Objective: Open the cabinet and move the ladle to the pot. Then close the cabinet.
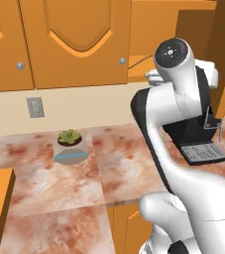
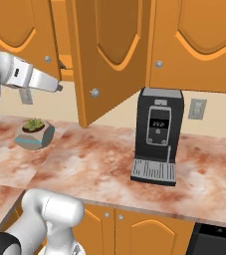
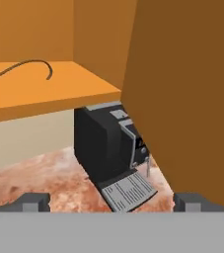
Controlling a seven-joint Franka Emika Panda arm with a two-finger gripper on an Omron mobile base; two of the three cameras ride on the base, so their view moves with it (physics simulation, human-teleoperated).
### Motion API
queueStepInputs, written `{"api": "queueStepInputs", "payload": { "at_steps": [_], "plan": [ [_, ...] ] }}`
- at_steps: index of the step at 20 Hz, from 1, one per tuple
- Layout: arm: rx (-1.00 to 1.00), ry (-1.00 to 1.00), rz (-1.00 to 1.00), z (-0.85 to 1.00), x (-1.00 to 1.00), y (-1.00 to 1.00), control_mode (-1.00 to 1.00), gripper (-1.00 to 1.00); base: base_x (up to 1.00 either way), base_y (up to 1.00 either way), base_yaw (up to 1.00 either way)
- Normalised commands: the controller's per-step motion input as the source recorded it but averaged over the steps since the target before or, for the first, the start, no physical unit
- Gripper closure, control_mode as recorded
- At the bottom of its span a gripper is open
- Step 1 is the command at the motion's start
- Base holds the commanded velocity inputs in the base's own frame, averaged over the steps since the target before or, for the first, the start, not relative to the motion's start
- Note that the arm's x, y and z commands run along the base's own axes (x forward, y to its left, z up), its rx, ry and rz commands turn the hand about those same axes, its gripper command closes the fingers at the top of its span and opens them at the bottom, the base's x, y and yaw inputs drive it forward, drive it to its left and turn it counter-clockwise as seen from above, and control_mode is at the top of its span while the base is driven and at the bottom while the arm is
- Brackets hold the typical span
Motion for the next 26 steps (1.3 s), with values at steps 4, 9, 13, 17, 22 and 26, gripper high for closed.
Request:
{"api": "queueStepInputs", "payload": {
  "at_steps": [4,9,13,17,22,26],
  "plan": [
    [-0.12,-0.07,-0.16,0.0,0.18,-0.79,-1.0,-1.0,0.0,0.0,0.0],
    [-0.09,-0.06,-0.14,0.0,0.02,-1.0,-1.0,-1.0,0.0,0.0,0.0],
    [-0.11,-0.1,-0.14,0.0,-0.09,-1.0,-1.0,-1.0,0.0,0.0,0.0],
    [-0.06,-0.05,-0.09,0.0,-0.03,-1.0,-1.0,-1.0,0.0,0.0,0.0],
    [0.01,0.0,0.0,0.0,0.0,-1.0,-1.0,-1.0,0.0,0.0,0.0],
    [0.09,0.0,0.07,0.08,-0.04,-0.68,-1.0,-1.0,0.0,0.0,0.0]
  ]
}}
